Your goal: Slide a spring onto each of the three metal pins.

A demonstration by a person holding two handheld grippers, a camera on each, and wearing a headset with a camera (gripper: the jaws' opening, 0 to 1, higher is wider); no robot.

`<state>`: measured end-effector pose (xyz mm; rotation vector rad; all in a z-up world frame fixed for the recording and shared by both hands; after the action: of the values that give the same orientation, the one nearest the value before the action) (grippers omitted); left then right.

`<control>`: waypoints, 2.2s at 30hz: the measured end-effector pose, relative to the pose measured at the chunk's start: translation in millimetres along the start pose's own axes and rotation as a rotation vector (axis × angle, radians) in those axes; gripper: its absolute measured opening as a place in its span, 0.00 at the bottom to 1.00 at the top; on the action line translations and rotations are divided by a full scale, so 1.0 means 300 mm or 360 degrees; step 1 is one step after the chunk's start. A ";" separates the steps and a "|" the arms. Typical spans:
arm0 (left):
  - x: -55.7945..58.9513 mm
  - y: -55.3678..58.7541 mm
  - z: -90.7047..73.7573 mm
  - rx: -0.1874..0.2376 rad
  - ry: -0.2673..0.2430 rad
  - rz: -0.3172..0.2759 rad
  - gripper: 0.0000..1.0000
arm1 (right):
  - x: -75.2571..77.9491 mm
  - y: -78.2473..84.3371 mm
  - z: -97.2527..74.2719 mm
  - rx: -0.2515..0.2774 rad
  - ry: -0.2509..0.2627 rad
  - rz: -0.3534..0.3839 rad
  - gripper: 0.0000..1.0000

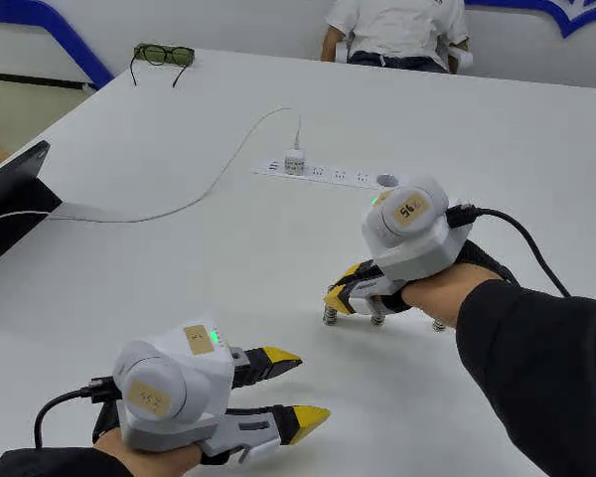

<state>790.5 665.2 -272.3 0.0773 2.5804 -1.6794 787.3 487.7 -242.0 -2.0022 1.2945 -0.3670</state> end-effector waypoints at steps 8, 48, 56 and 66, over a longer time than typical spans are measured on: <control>-0.001 0.000 0.003 0.0005 0.0002 -0.0006 0.37 | 0.003 0.012 0.014 -0.0014 0.0011 0.0011 0.12; 0.004 -0.013 0.006 0.0014 0.0006 0.0006 0.37 | -0.039 0.048 -0.080 0.0061 0.0081 0.0009 0.16; 0.006 -0.017 0.001 0.0015 0.0001 0.0003 0.38 | -0.060 0.066 -0.104 0.0081 0.0086 0.0004 0.16; 0.015 -0.016 -0.005 0.0012 0.0000 -0.0011 0.38 | -0.088 0.115 -0.131 0.0090 0.0098 0.0022 0.16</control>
<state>785.6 664.7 -267.6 0.0690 2.5778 -1.6914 729.2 486.4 -234.7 -1.9472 1.3206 -0.4569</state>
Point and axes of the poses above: the centre of the closed fingertips' face, and the gripper's own axes: z roughly forward along the fingers, x roughly to its right, y roughly out of its underside, the point moved 9 cm from there along -z, roughly backward along the fingers, and after that the axes turned 15 degrees about -y, right-handed, at the moved point
